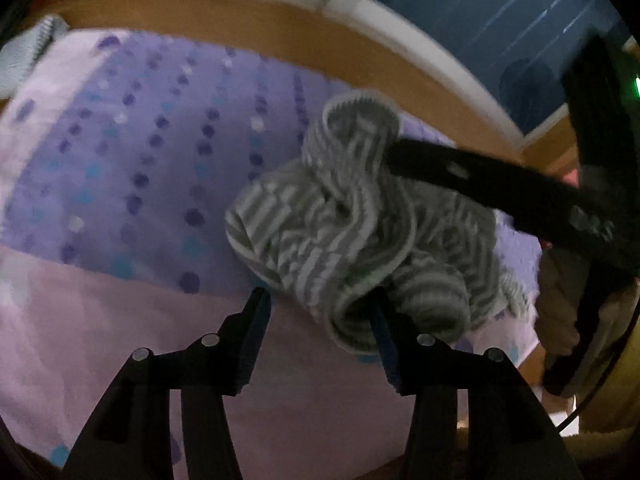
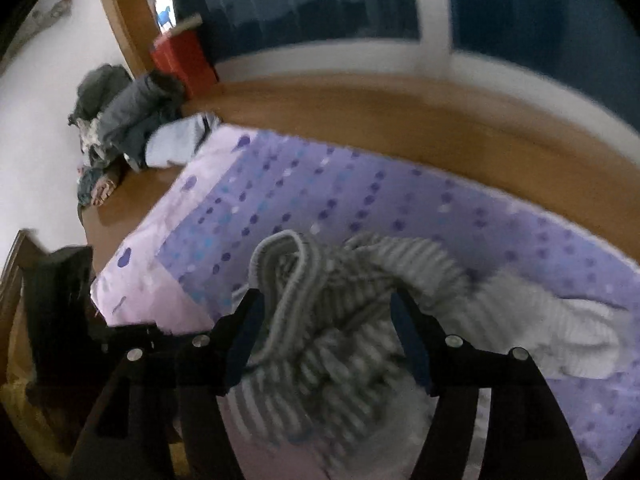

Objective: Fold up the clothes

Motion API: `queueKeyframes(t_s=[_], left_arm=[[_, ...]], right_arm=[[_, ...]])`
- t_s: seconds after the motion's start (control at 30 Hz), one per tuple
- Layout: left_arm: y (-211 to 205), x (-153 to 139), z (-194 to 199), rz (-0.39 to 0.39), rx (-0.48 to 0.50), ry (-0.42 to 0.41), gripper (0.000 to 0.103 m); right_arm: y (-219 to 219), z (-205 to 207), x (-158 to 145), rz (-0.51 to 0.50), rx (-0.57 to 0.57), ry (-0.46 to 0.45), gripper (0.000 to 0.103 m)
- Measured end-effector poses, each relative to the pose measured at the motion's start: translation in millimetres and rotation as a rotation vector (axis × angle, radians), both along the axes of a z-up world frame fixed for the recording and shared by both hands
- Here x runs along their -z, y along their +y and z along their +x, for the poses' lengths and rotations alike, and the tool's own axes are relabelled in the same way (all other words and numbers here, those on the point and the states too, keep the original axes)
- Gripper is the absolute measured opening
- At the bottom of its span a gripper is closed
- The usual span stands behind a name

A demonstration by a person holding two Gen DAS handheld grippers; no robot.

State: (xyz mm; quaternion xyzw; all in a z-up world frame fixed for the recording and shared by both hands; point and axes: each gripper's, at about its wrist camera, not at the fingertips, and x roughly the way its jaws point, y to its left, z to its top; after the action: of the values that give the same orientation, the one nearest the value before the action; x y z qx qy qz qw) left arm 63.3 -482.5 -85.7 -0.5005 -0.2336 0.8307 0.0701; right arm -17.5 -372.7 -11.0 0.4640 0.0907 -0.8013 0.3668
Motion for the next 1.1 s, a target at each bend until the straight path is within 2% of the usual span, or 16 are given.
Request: queueKeyframes(t_s=[0.13, 0.27, 0.33, 0.4, 0.43, 0.5, 0.67, 0.7, 0.8, 0.93, 1.1], left_arm=[[-4, 11, -7, 0.053, 0.027, -0.013, 0.052], [-7, 11, -8, 0.077, 0.053, -0.009, 0.052], [-5, 10, -11, 0.064, 0.075, -0.010, 0.053], [-5, 10, -14, 0.056, 0.089, -0.012, 0.053], [-4, 10, -15, 0.054, 0.096, -0.014, 0.053], [-5, 10, -16, 0.059, 0.105, -0.016, 0.053], [-6, 13, -14, 0.083, 0.121, -0.018, 0.053], [-5, 12, -14, 0.071, 0.122, -0.020, 0.052], [-8, 8, -10, 0.082, 0.114, 0.005, 0.021], [-15, -12, 0, 0.040, 0.082, 0.094, 0.015], [-16, -52, 16, -0.036, 0.061, 0.220, 0.014]], right_arm=[[-35, -7, 33, 0.087, -0.026, 0.021, 0.066], [-47, -8, 47, 0.117, -0.031, 0.017, 0.064], [-50, -8, 52, 0.116, -0.033, 0.006, 0.054], [-51, -9, 55, 0.108, -0.037, -0.012, 0.038], [-52, -8, 56, 0.103, -0.036, -0.020, 0.036], [-53, -8, 56, 0.095, -0.030, -0.028, 0.024], [-51, -4, 53, 0.076, -0.016, -0.024, 0.017], [-50, -3, 52, 0.073, -0.011, -0.023, 0.016], [-48, -1, 49, 0.052, 0.008, -0.022, 0.014], [-42, 7, 32, -0.021, 0.011, -0.002, 0.013], [-34, 14, -8, -0.126, 0.006, 0.059, 0.011]])
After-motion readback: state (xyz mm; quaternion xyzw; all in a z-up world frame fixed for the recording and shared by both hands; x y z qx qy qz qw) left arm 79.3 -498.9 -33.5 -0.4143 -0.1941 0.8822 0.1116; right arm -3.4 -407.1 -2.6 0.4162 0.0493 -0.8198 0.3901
